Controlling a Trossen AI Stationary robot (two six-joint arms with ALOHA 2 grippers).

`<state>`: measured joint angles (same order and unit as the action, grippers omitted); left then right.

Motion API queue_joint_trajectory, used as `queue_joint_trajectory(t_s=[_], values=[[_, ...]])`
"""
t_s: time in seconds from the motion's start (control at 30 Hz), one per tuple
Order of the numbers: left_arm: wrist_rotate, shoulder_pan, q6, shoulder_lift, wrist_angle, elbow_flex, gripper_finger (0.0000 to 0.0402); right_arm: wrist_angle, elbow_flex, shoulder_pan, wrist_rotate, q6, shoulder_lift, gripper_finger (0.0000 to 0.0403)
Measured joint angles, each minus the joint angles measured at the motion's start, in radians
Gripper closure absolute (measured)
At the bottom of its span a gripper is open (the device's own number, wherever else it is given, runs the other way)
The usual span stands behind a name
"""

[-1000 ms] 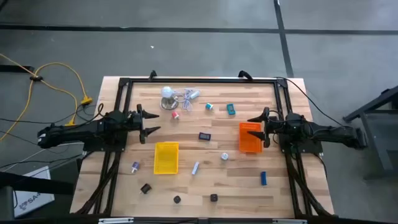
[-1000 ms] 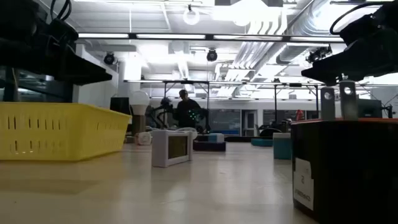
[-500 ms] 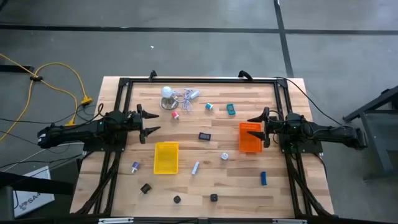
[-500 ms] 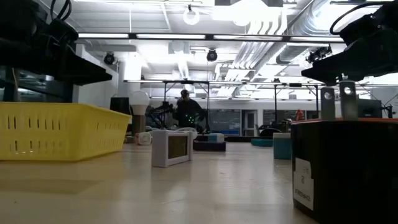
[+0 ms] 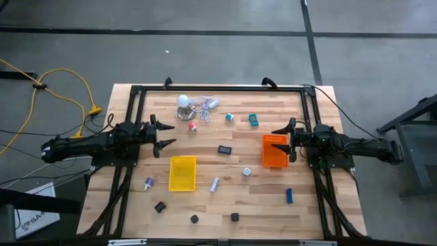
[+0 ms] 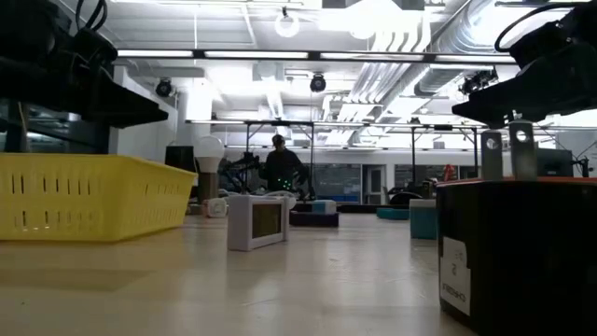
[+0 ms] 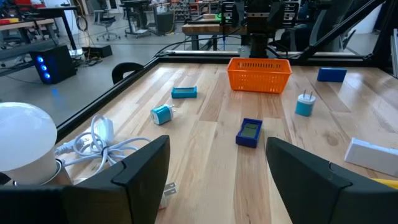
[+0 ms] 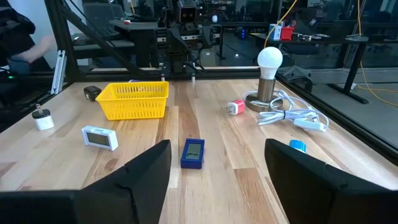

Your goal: Pick & Place Office items

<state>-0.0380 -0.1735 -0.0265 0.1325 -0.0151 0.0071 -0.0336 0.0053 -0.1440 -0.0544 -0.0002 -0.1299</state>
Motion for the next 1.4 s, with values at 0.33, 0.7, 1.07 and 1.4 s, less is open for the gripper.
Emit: queue_joint_trajectory(t_s=[0.33,0.7,1.07,1.4], values=[[0.000,0.000,0.000,0.000,0.000,0.000,0.0143,0.000,0.000,0.000,0.000,0.000,0.000,0.0155],[0.000,0.000,0.000,0.000,0.000,0.000,0.0143,0.000,0.000,0.000,0.000,0.000,0.000,0.0155],[0.000,0.000,0.000,0.000,0.000,0.000,0.0143,0.000,0.000,0.000,0.000,0.000,0.000,0.0155],[-0.012,0.000,-0.011,0.000,-0.022,0.000,0.0143,0.000,0.000,0.000,0.000,0.000,0.000,0.0155]])
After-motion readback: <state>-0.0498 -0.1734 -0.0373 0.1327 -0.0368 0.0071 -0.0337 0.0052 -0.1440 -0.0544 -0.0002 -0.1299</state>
